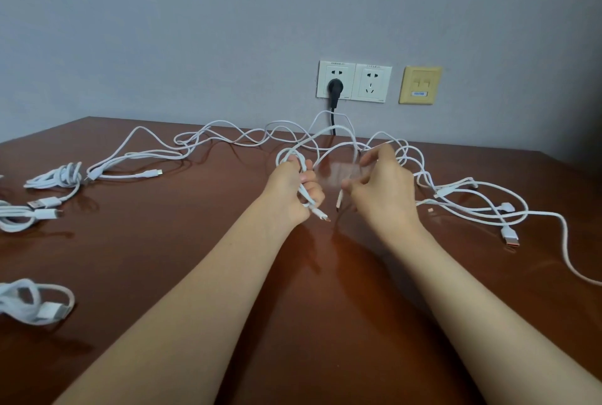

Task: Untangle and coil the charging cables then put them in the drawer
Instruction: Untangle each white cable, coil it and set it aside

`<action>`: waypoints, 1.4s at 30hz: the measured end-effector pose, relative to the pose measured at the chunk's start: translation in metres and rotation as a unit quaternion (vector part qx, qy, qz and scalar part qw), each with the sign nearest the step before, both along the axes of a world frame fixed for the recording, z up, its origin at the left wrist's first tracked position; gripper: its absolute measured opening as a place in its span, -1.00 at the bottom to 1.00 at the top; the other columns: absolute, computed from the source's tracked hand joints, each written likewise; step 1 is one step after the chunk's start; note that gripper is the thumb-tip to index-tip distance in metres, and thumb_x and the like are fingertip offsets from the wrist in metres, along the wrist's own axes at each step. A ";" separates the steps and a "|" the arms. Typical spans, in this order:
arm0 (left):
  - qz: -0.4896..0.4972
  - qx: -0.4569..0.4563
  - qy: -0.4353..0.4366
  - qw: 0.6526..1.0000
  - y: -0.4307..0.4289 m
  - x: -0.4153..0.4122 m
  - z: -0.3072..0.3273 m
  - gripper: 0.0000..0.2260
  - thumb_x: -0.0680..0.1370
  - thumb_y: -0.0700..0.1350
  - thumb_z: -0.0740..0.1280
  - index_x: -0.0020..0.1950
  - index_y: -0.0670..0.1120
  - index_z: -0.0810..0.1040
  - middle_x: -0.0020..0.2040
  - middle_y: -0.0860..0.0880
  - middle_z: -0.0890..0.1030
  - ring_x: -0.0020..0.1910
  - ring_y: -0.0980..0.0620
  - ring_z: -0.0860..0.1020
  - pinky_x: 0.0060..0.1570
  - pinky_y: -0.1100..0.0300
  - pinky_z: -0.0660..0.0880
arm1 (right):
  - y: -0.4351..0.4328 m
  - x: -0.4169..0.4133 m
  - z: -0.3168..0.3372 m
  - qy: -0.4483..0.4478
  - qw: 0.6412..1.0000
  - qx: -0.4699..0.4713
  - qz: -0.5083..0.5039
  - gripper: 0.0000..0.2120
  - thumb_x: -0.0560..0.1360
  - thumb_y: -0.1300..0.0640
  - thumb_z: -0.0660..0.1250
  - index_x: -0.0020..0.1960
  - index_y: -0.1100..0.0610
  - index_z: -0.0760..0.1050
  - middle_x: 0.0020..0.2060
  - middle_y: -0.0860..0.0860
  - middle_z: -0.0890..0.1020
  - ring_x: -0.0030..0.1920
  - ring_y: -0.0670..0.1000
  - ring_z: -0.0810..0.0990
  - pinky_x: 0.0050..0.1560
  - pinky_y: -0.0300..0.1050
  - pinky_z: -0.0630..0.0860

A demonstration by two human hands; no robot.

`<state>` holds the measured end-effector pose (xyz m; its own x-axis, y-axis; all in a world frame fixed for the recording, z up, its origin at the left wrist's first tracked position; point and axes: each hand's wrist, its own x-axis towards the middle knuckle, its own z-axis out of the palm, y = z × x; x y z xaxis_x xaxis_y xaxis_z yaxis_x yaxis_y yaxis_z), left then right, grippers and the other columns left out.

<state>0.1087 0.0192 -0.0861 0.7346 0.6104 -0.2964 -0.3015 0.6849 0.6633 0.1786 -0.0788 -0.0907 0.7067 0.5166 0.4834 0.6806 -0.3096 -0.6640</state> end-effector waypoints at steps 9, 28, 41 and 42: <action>-0.013 0.013 0.005 1.000 -0.005 0.002 0.001 -0.63 0.66 -0.01 0.03 -0.28 -0.12 0.35 -0.67 0.06 0.20 -0.74 0.16 0.10 -0.73 0.39 0.04 | 0.001 -0.005 -0.001 0.405 0.908 0.050 0.093 -0.73 0.39 0.43 0.40 -0.18 0.26 0.30 -0.35 0.19 0.54 -0.60 -0.01 0.53 -0.52 -0.13 0.57; -0.047 0.126 0.086 0.987 -0.002 -0.002 -0.005 -0.63 0.63 0.10 0.06 -0.23 -0.12 0.36 -0.62 0.06 0.20 -0.70 0.15 0.09 -0.66 0.46 0.07 | 0.001 0.013 -0.007 0.114 0.991 0.050 0.044 -0.84 0.54 0.31 0.13 -0.13 0.08 0.27 -0.37 0.15 0.48 -0.39 0.14 0.49 -0.29 0.06 0.58; -0.034 0.338 0.193 0.920 -0.004 -0.001 -0.011 -0.67 0.63 0.03 0.11 -0.22 -0.13 0.40 -0.51 0.01 0.26 -0.68 0.14 0.16 -0.62 0.40 0.13 | -0.004 0.013 -0.001 0.032 0.994 -0.087 -0.061 -0.74 0.52 0.27 0.12 0.21 0.24 0.28 0.18 0.21 0.43 0.13 0.27 0.46 -0.05 0.01 0.31; -0.037 0.351 0.200 0.914 -0.005 -0.002 -0.011 -0.68 0.64 0.02 0.12 -0.22 -0.13 0.40 -0.48 0.00 0.27 -0.68 0.14 0.16 -0.61 0.39 0.12 | -0.006 0.013 0.001 0.036 0.995 -0.061 -0.072 -0.71 0.50 0.30 0.12 0.22 0.24 0.26 0.18 0.21 0.43 0.14 0.28 0.46 -0.04 0.02 0.31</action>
<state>0.1068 0.0145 -0.0970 0.6998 0.7067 -0.1042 0.0911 0.0563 0.9942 0.1914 -0.0845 -0.0892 0.8077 0.4595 0.3693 0.5760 -0.4812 -0.6608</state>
